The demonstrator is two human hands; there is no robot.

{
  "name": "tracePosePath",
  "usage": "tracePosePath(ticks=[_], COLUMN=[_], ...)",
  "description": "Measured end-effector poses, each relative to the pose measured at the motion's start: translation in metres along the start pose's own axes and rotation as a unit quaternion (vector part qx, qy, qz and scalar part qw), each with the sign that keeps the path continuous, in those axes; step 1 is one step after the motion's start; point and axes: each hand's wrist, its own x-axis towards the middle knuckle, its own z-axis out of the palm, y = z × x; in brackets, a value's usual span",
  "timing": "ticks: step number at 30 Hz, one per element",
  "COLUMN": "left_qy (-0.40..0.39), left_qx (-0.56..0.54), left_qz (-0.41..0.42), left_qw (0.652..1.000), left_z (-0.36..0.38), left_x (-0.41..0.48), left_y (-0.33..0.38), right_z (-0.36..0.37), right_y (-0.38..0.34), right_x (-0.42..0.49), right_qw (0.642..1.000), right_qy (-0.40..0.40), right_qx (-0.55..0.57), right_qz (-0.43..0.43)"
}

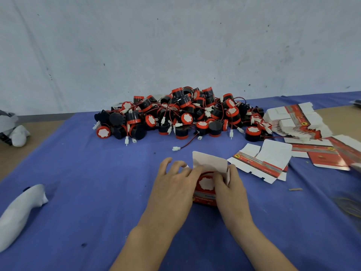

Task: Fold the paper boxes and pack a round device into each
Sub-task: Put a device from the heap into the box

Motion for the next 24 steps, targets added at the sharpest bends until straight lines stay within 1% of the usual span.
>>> tracePosePath(ticks=[3, 5, 7, 9, 11, 14, 16, 17, 19, 20, 22, 24], left_qy=[0.020, 0.049, 0.056, 0.048, 0.023, 0.039, 0.045, 0.060, 0.096, 0.106, 0.126, 0.119], left_qx=[0.015, -0.010, -0.038, -0.033, -0.024, -0.020, -0.049, -0.082, -0.187, -0.249, -0.359, -0.412], left_qz=[-0.023, -0.046, -0.067, -0.066, -0.056, -0.043, -0.039, -0.045, -0.088, -0.118, -0.180, -0.239], left_qw=[0.999, 0.998, 0.995, 0.996, 0.998, 0.998, 0.997, 0.994, 0.974, 0.956, 0.907, 0.871], left_z=[0.007, 0.009, 0.007, 0.006, 0.005, 0.003, 0.000, -0.003, -0.009, -0.011, -0.011, -0.009], left_x=[-0.001, 0.001, 0.001, 0.000, -0.002, -0.003, -0.006, -0.007, -0.012, -0.013, -0.013, -0.012], left_y=[0.002, 0.005, 0.008, 0.009, 0.012, 0.014, 0.015, 0.014, 0.013, 0.011, 0.006, -0.001], right_z=[0.001, 0.002, 0.003, 0.004, 0.004, 0.005, 0.005, 0.005, 0.004, 0.004, 0.003, 0.001], right_y=[-0.004, -0.006, -0.006, -0.006, -0.004, -0.002, -0.002, -0.002, -0.002, -0.002, -0.003, -0.003], right_x=[0.000, 0.001, 0.003, 0.004, 0.006, 0.007, 0.007, 0.007, 0.008, 0.008, 0.009, 0.010], right_qw=[0.999, 0.998, 0.998, 0.997, 0.997, 0.998, 0.998, 0.998, 0.999, 0.999, 0.997, 0.989], right_qy=[0.002, 0.010, 0.020, 0.028, 0.036, 0.042, 0.046, 0.044, 0.020, -0.003, -0.070, -0.146], right_qx=[0.032, 0.046, 0.051, 0.050, 0.042, 0.028, 0.024, 0.020, 0.007, 0.007, 0.013, 0.001], right_qz=[0.020, 0.031, 0.039, 0.049, 0.054, 0.045, 0.041, 0.040, 0.038, 0.033, 0.017, -0.005])
